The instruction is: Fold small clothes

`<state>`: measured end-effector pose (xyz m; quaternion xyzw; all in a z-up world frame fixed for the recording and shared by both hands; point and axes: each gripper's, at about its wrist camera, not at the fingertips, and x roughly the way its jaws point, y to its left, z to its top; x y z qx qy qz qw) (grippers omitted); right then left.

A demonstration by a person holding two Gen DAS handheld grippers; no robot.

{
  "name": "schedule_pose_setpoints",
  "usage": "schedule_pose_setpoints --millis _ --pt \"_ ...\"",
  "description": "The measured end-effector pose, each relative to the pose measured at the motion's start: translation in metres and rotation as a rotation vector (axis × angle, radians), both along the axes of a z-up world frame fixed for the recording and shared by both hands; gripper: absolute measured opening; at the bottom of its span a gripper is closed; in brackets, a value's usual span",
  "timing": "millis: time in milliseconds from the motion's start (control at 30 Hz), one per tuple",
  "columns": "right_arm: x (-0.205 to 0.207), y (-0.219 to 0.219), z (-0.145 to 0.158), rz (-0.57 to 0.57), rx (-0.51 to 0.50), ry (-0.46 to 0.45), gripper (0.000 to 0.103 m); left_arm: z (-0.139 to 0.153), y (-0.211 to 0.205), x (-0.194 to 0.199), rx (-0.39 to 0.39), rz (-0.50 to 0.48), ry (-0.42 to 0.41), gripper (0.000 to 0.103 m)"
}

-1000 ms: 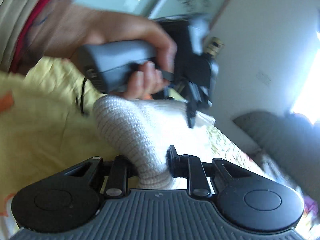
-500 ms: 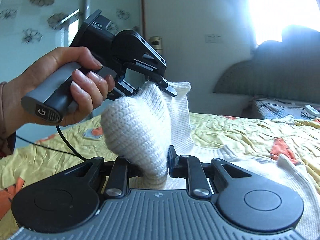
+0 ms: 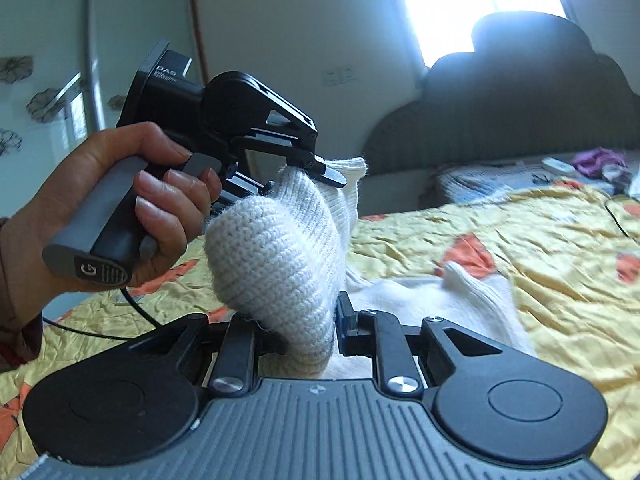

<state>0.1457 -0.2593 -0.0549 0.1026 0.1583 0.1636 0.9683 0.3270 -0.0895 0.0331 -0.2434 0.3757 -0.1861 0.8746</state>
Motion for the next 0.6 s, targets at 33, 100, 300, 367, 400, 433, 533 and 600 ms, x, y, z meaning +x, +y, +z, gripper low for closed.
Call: schedule_pose_setpoints --millis 33,100,300,367,400,433,533,600 --pt "-0.001 -0.008 -0.004 -0.011 0.015 0.013 0.021 -0.004 -0.01 0.0 0.014 -0.008 0.0 0.023" --pt "-0.003 -0.023 -0.014 -0.028 0.054 0.041 0.021 -0.012 -0.029 0.001 0.045 -0.024 0.001 0.023" --pt "0.001 -0.048 -0.037 -0.052 0.176 0.116 0.021 -0.033 -0.069 0.002 0.108 -0.053 0.002 0.023" --pt "0.005 -0.053 -0.044 -0.048 0.216 0.138 0.021 -0.038 -0.081 0.001 0.156 -0.064 -0.017 0.024" --pt "0.007 -0.056 -0.048 -0.044 0.229 0.149 0.021 -0.04 -0.085 0.0 0.173 -0.066 -0.025 0.024" --pt "0.006 -0.058 -0.051 -0.045 0.243 0.155 0.021 -0.041 -0.089 -0.001 0.188 -0.073 -0.03 0.025" --pt "0.01 -0.064 -0.058 -0.039 0.286 0.177 0.022 -0.044 -0.096 -0.001 0.221 -0.076 -0.04 0.03" --pt "0.015 -0.068 -0.06 -0.037 0.323 0.193 0.024 -0.044 -0.101 -0.003 0.241 -0.087 -0.05 0.035"
